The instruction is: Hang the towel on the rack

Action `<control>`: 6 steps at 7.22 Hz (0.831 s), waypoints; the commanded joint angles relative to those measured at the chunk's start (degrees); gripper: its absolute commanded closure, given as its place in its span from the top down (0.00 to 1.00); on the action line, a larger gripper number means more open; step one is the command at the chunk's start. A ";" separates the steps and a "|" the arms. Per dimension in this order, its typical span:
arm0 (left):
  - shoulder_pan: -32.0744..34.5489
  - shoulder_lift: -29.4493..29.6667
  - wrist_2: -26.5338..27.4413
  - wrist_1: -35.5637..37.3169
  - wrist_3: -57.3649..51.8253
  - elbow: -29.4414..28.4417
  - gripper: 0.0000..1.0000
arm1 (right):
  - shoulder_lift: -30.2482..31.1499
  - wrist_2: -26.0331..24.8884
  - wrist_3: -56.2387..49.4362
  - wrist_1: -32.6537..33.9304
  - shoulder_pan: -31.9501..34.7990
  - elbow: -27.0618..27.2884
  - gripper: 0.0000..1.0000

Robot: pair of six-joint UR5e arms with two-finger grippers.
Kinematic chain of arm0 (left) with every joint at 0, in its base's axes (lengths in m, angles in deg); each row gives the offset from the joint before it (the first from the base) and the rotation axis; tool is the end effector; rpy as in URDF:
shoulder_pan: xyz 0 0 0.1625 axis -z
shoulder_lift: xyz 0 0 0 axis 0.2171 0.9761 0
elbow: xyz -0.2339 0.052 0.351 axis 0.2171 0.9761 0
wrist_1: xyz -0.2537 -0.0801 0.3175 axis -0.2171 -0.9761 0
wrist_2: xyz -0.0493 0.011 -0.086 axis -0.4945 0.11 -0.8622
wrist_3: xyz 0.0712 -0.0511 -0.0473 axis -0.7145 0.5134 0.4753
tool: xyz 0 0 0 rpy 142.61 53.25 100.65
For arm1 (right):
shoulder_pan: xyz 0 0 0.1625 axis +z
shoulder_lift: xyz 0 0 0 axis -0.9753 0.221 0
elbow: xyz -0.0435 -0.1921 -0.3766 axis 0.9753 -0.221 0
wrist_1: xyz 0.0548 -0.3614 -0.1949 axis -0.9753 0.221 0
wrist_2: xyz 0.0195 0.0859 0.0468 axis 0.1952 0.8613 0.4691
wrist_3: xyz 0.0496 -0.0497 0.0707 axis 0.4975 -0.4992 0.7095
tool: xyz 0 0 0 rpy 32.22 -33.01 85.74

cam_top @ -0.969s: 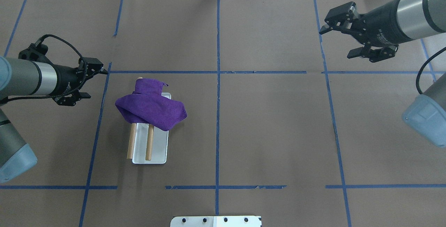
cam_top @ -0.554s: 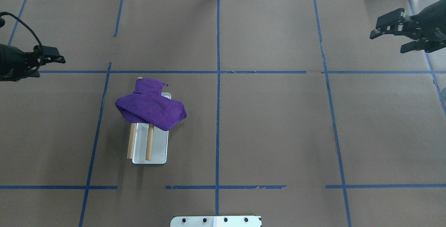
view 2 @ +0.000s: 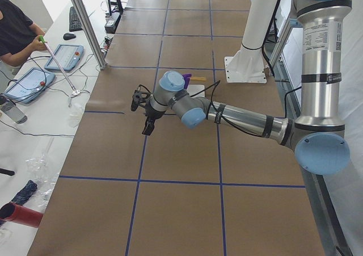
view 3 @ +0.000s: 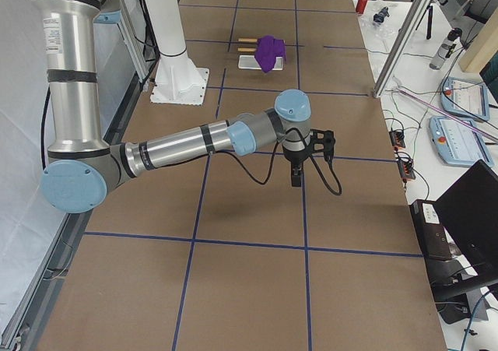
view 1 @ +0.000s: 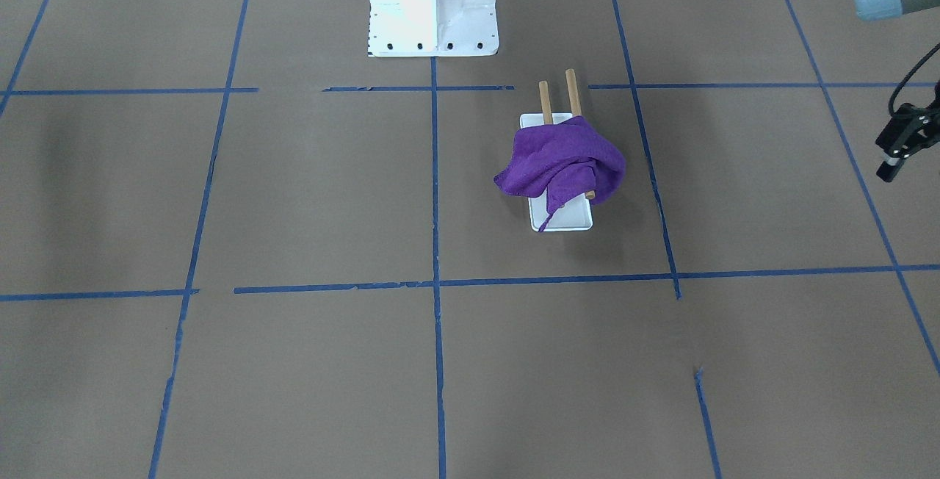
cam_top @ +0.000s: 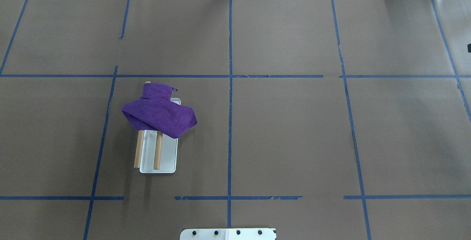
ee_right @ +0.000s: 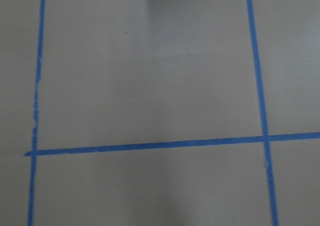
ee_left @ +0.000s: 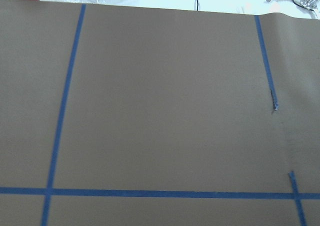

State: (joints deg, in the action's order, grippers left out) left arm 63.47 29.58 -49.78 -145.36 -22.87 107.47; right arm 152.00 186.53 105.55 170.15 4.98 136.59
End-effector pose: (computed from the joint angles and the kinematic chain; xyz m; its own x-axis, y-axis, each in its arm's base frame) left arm 0.0348 -0.4878 0.5063 0.7444 0.0890 -0.6618 0.2444 0.8860 0.3940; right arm -0.0034 -0.5070 0.5192 0.6785 0.0539 0.7326 -0.1708 0.9816 0.0859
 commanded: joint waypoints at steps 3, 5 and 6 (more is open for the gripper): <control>11.96 0.25 -7.26 24.97 -33.76 1.12 1.00 | 1.00 0.16 -24.30 14.64 8.05 -4.00 1.00; 12.32 -0.10 -7.64 37.94 -36.08 2.27 1.00 | 1.70 0.16 -24.61 15.41 8.14 -3.82 1.00; 12.23 -1.32 -7.99 38.08 -35.91 1.66 1.00 | 2.05 0.25 -24.61 15.41 8.14 -3.38 1.00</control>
State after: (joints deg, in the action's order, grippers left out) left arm 75.65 29.30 -57.27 -110.52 -58.27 109.38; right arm 153.61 186.70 81.30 185.18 13.03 132.79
